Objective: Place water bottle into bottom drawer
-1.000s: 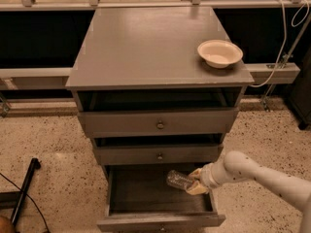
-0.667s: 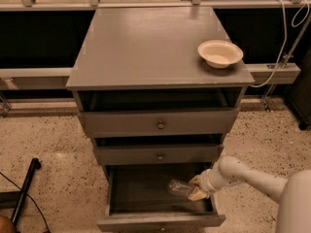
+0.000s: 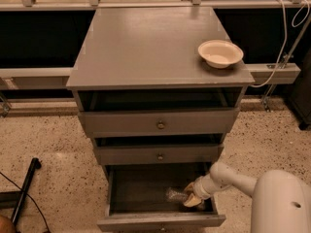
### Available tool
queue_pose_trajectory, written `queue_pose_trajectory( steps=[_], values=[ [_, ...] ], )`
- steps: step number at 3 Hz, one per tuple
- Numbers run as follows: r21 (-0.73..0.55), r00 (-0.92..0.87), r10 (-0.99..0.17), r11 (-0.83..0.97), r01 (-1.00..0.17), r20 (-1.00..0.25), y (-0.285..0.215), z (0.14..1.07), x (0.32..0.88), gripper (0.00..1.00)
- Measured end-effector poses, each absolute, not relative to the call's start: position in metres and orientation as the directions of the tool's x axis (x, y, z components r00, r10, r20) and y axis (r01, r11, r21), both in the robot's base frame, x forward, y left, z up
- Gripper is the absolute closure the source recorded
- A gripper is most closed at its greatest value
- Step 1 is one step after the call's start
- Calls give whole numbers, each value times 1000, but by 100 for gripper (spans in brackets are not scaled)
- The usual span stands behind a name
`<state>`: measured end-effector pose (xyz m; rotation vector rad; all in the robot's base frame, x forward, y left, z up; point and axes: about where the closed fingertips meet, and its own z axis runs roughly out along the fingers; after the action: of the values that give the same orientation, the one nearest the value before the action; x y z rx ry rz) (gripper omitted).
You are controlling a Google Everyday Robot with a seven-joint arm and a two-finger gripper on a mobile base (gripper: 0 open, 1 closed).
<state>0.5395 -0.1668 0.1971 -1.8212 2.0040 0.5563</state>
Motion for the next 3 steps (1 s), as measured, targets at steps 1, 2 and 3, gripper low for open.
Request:
queue_pose_trajectory(
  steps=[1,2,3],
  values=[
    [45,-96,-846,86,-995,-524,-166,190,539,38],
    [45,-96,-846,86,-995,-524,-166,190,539,15],
    [45,-96,-846,86,-995,-524,-166,190,539,0]
  ],
)
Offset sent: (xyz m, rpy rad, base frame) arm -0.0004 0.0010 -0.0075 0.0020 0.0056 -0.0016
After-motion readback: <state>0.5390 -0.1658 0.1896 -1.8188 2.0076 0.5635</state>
